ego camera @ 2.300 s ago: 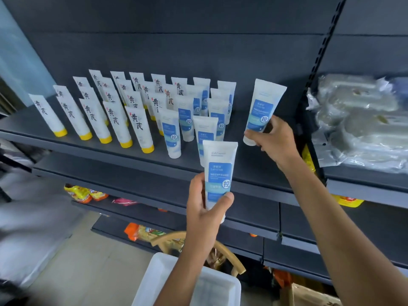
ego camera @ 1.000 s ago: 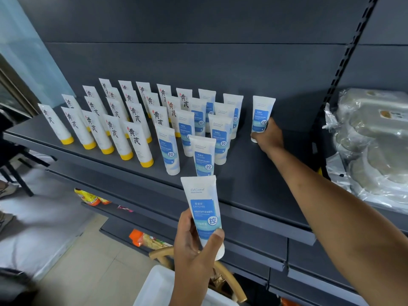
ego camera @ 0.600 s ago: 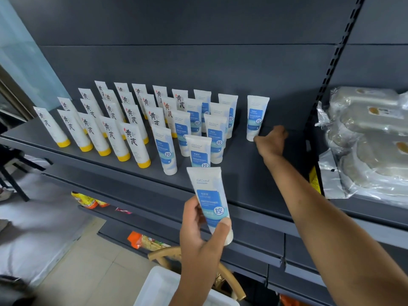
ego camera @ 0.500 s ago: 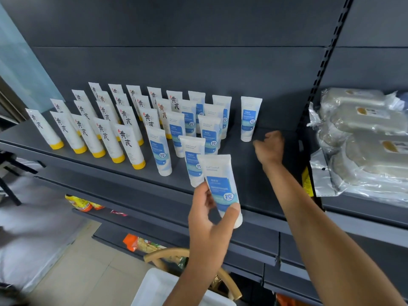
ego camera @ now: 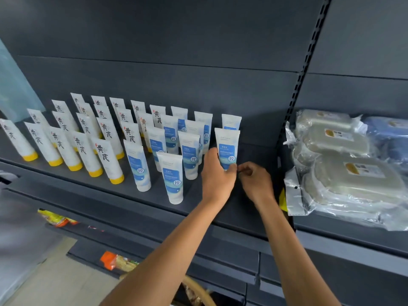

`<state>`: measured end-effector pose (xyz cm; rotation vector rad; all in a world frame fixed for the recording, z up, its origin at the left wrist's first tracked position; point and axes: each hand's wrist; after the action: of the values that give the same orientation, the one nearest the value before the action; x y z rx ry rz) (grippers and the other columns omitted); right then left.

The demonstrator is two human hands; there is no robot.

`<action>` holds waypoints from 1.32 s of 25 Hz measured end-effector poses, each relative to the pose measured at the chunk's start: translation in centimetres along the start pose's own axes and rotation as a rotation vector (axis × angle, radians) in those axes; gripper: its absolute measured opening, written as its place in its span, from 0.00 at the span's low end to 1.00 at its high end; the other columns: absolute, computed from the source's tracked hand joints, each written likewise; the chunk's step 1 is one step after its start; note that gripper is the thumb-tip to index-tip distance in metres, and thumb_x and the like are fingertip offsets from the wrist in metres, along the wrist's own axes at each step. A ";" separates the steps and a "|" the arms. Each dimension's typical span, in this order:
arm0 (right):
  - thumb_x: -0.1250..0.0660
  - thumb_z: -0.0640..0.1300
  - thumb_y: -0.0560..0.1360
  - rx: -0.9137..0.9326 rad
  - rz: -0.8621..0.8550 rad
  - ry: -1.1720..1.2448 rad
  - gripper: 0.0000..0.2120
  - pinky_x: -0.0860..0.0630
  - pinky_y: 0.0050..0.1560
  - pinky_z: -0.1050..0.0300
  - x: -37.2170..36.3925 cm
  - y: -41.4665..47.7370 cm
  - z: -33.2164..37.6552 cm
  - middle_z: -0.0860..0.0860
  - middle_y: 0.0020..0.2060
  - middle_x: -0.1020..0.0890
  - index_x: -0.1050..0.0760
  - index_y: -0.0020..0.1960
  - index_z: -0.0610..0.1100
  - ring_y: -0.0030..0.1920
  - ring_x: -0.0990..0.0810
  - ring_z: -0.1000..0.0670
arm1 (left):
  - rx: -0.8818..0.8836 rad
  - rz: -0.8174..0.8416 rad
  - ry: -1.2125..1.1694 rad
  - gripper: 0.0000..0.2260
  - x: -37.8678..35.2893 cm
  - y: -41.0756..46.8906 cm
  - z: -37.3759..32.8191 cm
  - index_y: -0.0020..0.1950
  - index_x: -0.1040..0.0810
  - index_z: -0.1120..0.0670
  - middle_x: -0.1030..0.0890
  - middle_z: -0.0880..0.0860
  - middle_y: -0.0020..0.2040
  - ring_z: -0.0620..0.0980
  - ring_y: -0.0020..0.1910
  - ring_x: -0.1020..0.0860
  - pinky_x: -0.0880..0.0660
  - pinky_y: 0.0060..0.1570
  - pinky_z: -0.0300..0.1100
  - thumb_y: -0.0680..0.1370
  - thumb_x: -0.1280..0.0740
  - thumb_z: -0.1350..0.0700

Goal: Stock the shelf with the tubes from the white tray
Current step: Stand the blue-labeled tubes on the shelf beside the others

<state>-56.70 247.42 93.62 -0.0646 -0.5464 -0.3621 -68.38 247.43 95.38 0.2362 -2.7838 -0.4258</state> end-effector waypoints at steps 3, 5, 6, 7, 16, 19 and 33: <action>0.37 0.38 0.77 0.014 0.054 -0.025 0.12 0.21 0.49 0.54 -0.6 0.5 0.1 0.56 0.43 0.17 0.19 0.53 0.51 0.48 0.18 0.52 | 0.040 -0.020 0.052 0.13 -0.9 2.2 1.0 0.57 0.25 0.54 0.21 0.48 0.53 0.47 0.51 0.22 0.22 0.52 0.44 0.75 0.28 0.61; 0.36 0.41 0.77 0.020 0.087 -0.056 0.09 0.19 0.49 0.52 -1.1 1.1 0.3 0.55 0.43 0.17 0.21 0.52 0.53 0.48 0.17 0.51 | 0.038 -0.009 0.076 0.12 -1.4 3.1 1.8 0.57 0.25 0.56 0.21 0.48 0.52 0.46 0.49 0.22 0.24 0.50 0.42 0.75 0.28 0.61; 0.35 0.43 0.77 0.024 0.092 -0.080 0.08 0.19 0.49 0.51 -1.4 1.5 0.4 0.55 0.44 0.16 0.22 0.52 0.54 0.48 0.17 0.51 | 0.028 -0.007 0.081 0.12 -1.6 3.4 2.3 0.57 0.25 0.56 0.21 0.48 0.53 0.45 0.50 0.22 0.24 0.50 0.41 0.75 0.28 0.61; 0.35 0.45 0.78 0.030 0.091 -0.104 0.06 0.19 0.48 0.50 -1.7 1.9 0.4 0.54 0.44 0.16 0.23 0.52 0.54 0.48 0.17 0.50 | 0.023 -0.008 0.079 0.13 -1.7 3.7 2.6 0.57 0.25 0.56 0.20 0.49 0.53 0.45 0.50 0.22 0.24 0.50 0.41 0.75 0.28 0.61; 0.36 0.53 0.81 0.115 0.005 -0.332 0.11 0.19 0.49 0.51 -3.7 3.8 0.5 0.49 0.54 0.16 0.23 0.60 0.50 0.53 0.17 0.46 | 0.077 -0.009 0.019 0.14 -2.7 5.1 3.5 0.57 0.27 0.53 0.19 0.50 0.56 0.46 0.54 0.20 0.22 0.54 0.42 0.75 0.28 0.61; 0.37 0.53 0.81 0.116 0.019 -0.399 0.12 0.20 0.49 0.51 -4.0 4.4 0.2 0.47 0.56 0.18 0.23 0.61 0.50 0.56 0.19 0.44 | 0.110 -0.008 0.011 0.15 -2.7 5.4 3.6 0.58 0.27 0.53 0.19 0.49 0.55 0.44 0.53 0.21 0.23 0.52 0.40 0.75 0.26 0.61; 0.29 0.47 0.76 0.131 -0.056 -0.261 0.20 0.22 0.47 0.51 -1.1 -4.9 0.1 0.49 0.49 0.20 0.25 0.66 0.44 0.51 0.21 0.47 | 0.242 0.121 -0.074 0.23 2.3 -4.6 1.9 0.73 0.31 0.53 0.26 0.50 0.69 0.47 0.66 0.25 0.26 0.68 0.46 0.78 0.30 0.57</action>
<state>-59.39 243.23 92.97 0.0308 -0.8297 -0.3740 -70.66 243.12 92.84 0.1063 -2.9004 -0.0688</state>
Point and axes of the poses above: each hand's wrist, its own y-axis towards the middle knuckle, its own x-axis out of the back of the hand, z = x × y
